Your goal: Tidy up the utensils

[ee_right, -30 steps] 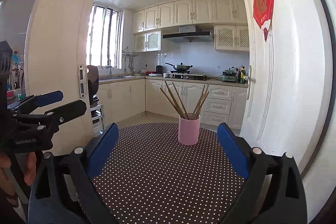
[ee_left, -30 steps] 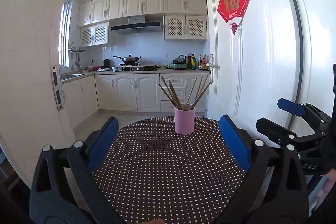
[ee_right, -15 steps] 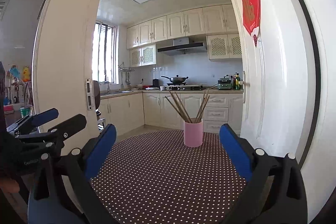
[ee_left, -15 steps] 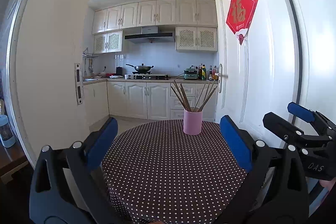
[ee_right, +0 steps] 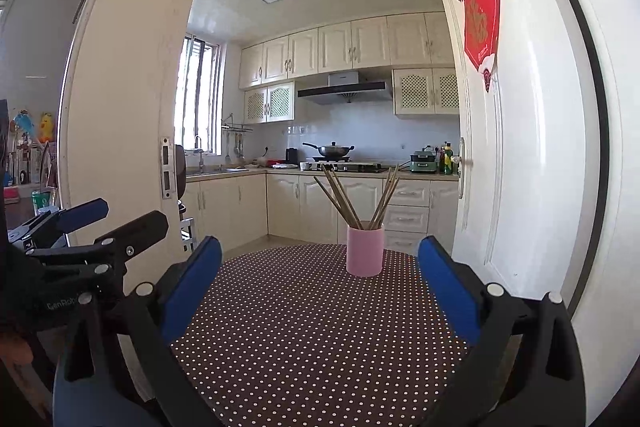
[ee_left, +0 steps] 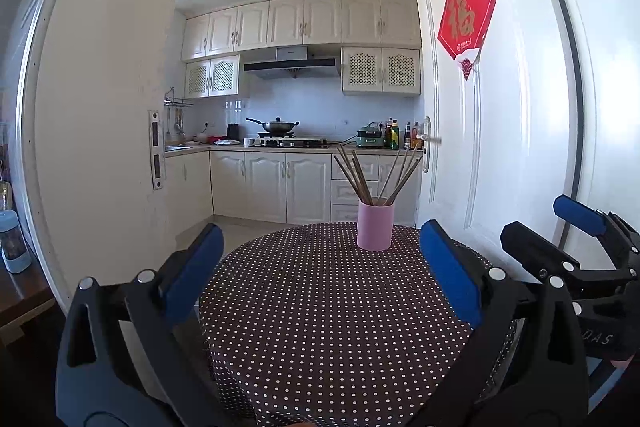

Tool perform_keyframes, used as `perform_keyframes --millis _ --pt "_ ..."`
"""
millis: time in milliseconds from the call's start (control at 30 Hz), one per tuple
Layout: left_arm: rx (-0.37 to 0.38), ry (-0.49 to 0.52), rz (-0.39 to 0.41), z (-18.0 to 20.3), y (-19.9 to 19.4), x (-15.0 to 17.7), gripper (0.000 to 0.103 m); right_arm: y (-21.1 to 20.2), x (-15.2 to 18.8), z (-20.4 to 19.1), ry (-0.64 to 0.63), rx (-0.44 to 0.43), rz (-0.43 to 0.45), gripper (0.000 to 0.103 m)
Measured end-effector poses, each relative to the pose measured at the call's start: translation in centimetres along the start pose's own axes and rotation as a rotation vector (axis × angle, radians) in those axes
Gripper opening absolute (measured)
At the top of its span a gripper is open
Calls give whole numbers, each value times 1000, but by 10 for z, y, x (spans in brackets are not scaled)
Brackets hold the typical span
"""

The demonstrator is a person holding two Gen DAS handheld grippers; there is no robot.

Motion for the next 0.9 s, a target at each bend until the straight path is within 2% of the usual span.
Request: perform_keyframes --millis 300,900 --pt "-40 11 44 1 -9 1 96 -6 2 -2 -5 8 20 95" --pt "-61 11 58 0 -13 1 96 -8 4 -4 6 -2 17 95"
Point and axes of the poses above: each gripper's, at about its wrist camera, not at the fingertips, and y roughly the way its jaws point, z to its right, x to its underside, the point moved 6 cm from there along y, roughly the way its jaws point, and after that the axes turned 11 degrees about -z, right-handed, at the moved point
